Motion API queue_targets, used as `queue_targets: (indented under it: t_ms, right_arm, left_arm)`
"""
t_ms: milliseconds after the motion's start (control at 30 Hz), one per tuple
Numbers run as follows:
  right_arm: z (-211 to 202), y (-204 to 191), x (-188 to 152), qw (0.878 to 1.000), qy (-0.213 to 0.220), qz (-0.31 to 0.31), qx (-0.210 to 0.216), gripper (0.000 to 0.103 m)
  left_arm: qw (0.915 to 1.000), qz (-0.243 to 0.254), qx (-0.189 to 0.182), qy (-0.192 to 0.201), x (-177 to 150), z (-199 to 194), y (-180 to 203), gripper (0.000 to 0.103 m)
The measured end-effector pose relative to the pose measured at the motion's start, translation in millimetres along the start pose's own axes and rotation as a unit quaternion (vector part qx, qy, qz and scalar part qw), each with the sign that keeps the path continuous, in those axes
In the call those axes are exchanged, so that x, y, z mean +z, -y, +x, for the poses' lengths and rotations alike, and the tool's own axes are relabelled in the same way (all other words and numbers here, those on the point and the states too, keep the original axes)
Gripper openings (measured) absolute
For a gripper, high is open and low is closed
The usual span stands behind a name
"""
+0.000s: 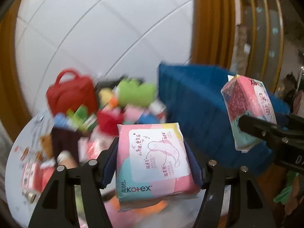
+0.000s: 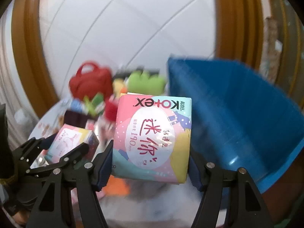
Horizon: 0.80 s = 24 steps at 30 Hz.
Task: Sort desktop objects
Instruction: 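Carry both Kotex packs over the crate and open both tools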
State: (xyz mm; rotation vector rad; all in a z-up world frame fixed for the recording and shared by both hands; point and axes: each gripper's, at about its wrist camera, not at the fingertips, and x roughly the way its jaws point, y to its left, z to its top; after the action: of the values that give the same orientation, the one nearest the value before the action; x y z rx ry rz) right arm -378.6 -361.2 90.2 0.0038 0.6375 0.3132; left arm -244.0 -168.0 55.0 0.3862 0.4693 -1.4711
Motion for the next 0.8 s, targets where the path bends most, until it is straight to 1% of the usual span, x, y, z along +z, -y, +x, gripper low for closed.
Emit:
queue_targets:
  t_ms: [67,100,200,233,333,433,467,600,700,800]
  right_arm:
    - [-10.8,24.9,15.8,1.0,0.017,0.0,-0.019,0.067]
    - [-16.6,43.6,24.3,0.999,0.024,0.002,-0.029,0.067]
    - [-22.0,90.0,38.8,0.998,0.029,0.0,-0.063,0.067]
    - [-21.1,105.3,40.7,0.997,0.027,-0.001,-0.075,0.067]
    - [-16.7,150.4,42.1,0.995,0.022,0.004,-0.101,0.067]
    - [-11.6,188.8,35.2,0.991,0.013,0.004,-0.135,0.067]
    - [-6.0,202.8,32.5,0.989,0.005,0.002,-0.146,0.067]
    - [2.5,239.0,20.1,0.987,-0.02,0.001,-0.158,0.067]
    - [12.2,255.2,13.0,0.987,-0.033,0.006,-0.156,0.067]
    - [18.5,262.3,10.2,0.987,-0.041,0.009,-0.155,0.067]
  left_arm:
    - [0.9997,0.004,-0.015,0.017,25.0,4.3,35.0,0.065]
    - [0.9996,0.005,-0.019,0.02,32.6,6.4,47.9,0.065]
    - [0.999,0.012,-0.035,0.024,55.8,19.5,95.8,0.065]
    - [0.9988,0.016,-0.041,0.022,62.9,26.2,115.5,0.065]
    - [0.998,0.035,-0.05,0.011,74.6,42.6,158.7,0.065]
    - [0.9964,0.059,-0.059,-0.018,78.5,62.3,200.0,0.065]
    - [0.9956,0.065,-0.062,-0.028,79.1,67.3,210.4,0.065]
    - [0.993,0.084,-0.063,-0.053,76.4,81.6,239.5,0.065]
    - [0.992,0.089,-0.058,-0.07,76.1,88.2,250.7,0.065]
    - [0.9917,0.09,-0.05,-0.077,76.4,92.3,257.2,0.065]
